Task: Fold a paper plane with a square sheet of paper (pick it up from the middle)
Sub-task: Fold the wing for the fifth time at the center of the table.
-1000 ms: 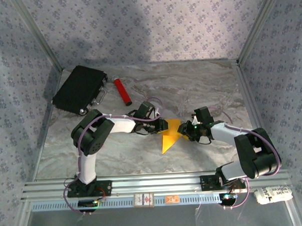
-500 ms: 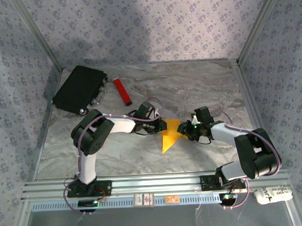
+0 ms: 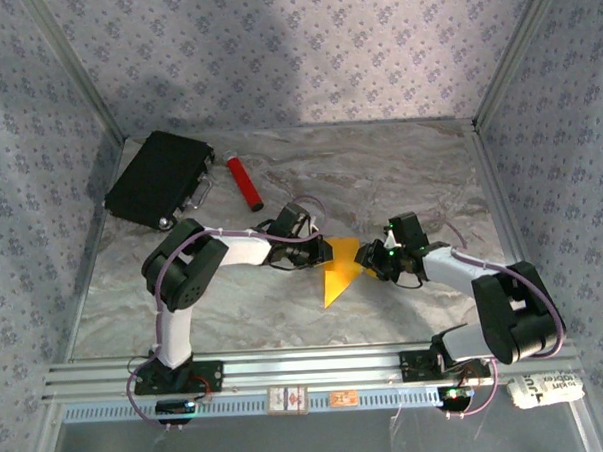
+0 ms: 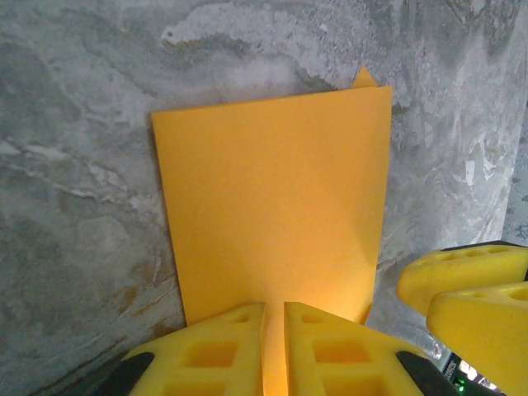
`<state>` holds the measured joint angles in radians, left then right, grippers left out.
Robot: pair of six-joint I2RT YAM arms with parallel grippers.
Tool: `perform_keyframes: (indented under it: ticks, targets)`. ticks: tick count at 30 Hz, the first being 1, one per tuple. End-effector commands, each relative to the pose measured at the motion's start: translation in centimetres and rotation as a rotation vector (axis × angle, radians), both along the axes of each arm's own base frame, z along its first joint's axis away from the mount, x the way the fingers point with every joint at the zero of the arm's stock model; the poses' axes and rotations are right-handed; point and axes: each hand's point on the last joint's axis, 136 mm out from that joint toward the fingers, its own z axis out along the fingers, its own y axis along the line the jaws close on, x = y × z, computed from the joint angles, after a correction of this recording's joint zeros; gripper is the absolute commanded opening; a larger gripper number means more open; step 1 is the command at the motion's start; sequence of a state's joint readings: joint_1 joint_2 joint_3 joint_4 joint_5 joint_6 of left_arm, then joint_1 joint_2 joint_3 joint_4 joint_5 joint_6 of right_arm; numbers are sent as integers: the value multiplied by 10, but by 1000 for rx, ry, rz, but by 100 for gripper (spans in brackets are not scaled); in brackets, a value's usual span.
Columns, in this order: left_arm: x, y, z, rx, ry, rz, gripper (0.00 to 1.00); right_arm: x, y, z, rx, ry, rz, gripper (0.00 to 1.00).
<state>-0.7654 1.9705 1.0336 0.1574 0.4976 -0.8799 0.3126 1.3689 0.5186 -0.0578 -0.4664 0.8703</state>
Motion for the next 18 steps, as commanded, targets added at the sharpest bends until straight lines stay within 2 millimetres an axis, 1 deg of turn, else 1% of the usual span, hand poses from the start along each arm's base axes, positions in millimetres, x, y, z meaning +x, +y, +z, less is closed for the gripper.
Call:
perform_keyframes:
  ticks: [1, 3, 8, 14, 18]
  targets:
    - [-32, 45, -49, 208, 153, 15, 14, 3, -8, 0, -40, -2, -5, 38]
    - [-32, 45, -49, 205, 152, 15, 14, 9, -11, 3, -44, -17, -4, 39]
    - [-31, 43, -48, 197, 153, 14, 14, 28, -7, 9, -35, -48, 22, 38]
    - [-32, 43, -48, 194, 154, 12, 14, 42, -3, 7, -38, -55, 40, 38]
    - [-32, 42, -47, 190, 154, 11, 14, 48, -3, 4, -42, -52, 46, 38]
